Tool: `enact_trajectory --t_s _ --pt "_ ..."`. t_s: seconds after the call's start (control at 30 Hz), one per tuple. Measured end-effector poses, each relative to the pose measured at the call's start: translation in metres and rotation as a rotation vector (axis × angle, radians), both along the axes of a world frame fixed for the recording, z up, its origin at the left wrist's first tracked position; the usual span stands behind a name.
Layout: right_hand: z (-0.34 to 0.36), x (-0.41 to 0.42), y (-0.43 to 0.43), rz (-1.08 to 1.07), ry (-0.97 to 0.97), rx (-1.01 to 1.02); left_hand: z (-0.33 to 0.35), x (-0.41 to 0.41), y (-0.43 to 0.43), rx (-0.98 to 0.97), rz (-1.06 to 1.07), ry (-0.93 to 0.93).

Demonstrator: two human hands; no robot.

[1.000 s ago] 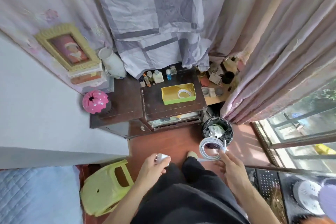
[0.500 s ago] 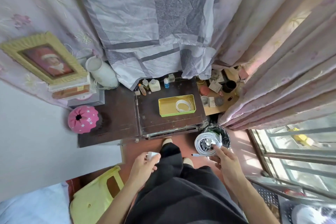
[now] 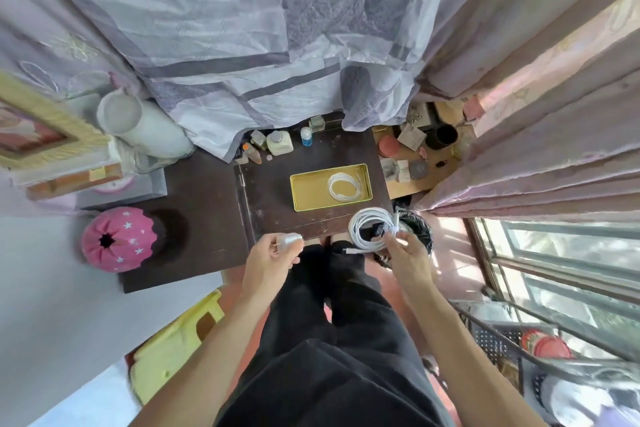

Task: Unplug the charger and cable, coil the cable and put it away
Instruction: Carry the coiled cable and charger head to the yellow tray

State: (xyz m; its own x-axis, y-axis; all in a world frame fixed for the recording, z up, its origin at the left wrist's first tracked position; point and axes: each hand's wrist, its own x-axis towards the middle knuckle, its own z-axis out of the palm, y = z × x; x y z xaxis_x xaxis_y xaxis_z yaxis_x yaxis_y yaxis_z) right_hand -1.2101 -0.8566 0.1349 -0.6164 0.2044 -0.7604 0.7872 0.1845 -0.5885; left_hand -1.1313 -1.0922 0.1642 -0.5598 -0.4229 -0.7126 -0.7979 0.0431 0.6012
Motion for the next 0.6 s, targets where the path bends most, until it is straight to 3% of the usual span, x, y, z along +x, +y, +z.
enact_trajectory --t_s 0.17,0.4,0.6 --pt "-0.072 -0.067 -0.036 -0.126 -0.173 -0.101 -0.036 -0.038 -0.003 -0.028 0.06 -0.072" --pt "-0.184 -0.12 -0.071 -0.033 -0.261 0.122 -0.101 -0.082 -0.002 -0.096 0.012 -0.178" --pt "-0.234 -0.13 -0.074 0.146 -0.235 0.304 -0.142 -0.102 -0.001 -0.137 0.016 -0.16"
